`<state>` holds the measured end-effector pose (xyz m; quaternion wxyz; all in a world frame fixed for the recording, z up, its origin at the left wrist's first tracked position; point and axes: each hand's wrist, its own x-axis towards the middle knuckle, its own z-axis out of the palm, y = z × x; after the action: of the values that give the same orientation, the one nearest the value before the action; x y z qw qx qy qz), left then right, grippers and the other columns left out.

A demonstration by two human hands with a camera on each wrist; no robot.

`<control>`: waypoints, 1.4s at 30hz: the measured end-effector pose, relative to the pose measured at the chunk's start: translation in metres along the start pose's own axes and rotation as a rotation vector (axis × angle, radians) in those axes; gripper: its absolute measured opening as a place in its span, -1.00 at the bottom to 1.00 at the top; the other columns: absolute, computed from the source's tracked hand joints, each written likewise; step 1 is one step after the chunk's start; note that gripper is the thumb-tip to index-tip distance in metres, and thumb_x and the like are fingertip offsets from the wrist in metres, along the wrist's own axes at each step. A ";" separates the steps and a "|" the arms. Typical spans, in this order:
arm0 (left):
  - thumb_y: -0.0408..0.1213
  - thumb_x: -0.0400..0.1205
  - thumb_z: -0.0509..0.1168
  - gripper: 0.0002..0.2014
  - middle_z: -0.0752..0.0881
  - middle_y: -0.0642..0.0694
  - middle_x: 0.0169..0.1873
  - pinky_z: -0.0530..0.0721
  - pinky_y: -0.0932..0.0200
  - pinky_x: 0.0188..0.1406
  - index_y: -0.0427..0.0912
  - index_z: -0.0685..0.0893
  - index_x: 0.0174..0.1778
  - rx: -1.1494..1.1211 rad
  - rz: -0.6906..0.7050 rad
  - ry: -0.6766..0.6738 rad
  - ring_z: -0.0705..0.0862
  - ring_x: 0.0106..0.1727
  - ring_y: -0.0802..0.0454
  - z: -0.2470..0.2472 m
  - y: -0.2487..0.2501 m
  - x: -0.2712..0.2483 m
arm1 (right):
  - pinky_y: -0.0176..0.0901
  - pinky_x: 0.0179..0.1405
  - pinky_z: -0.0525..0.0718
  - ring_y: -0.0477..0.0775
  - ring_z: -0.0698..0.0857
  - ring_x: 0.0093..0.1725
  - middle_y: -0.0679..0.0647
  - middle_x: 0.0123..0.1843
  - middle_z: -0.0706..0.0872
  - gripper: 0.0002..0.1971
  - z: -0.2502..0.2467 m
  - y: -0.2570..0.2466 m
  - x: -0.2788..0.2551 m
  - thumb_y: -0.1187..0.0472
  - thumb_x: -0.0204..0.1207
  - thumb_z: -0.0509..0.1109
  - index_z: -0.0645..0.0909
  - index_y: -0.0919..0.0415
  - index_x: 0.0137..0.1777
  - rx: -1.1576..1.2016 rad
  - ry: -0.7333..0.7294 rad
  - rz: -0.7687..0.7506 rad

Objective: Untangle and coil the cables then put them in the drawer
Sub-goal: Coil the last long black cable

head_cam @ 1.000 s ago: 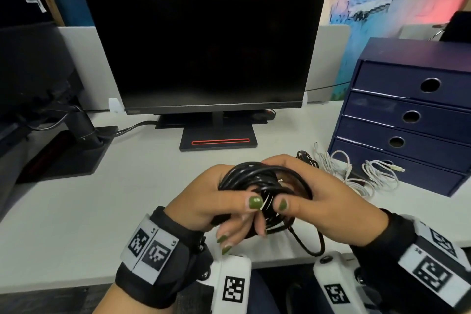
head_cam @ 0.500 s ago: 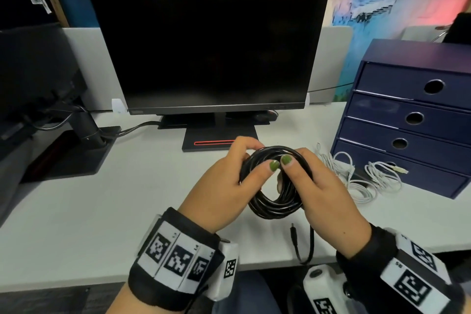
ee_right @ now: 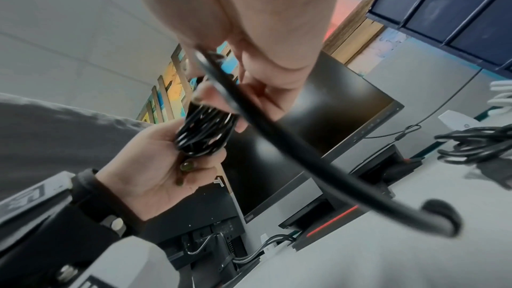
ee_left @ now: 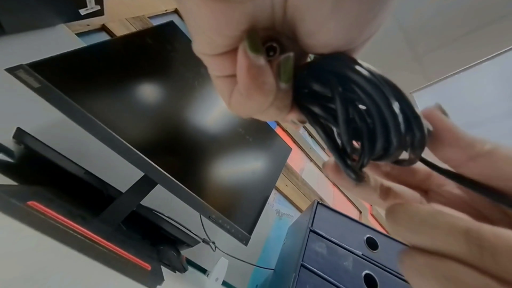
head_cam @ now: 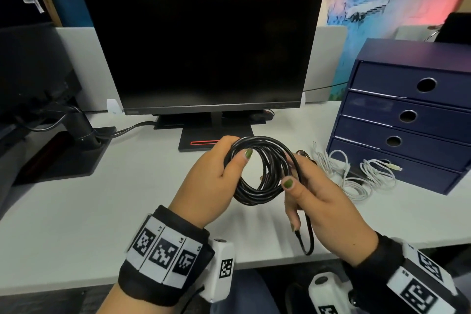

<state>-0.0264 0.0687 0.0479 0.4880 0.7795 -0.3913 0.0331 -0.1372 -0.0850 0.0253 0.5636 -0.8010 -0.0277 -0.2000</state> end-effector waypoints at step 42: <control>-0.14 0.74 0.07 -0.81 0.65 0.17 -0.20 0.66 0.01 -0.12 0.08 0.43 0.27 0.100 -0.014 -0.100 0.65 -0.18 0.16 0.039 0.014 -0.009 | 0.06 -0.01 0.64 0.31 0.58 -0.21 0.38 -0.28 0.63 -0.35 -0.006 0.002 0.016 -0.31 0.52 0.12 0.67 0.33 -0.03 0.608 0.104 0.265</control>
<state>-0.0537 0.0403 0.0340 0.4285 0.8062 -0.4077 0.0103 -0.1235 -0.0945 0.0308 0.7987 -0.5814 0.0471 -0.1481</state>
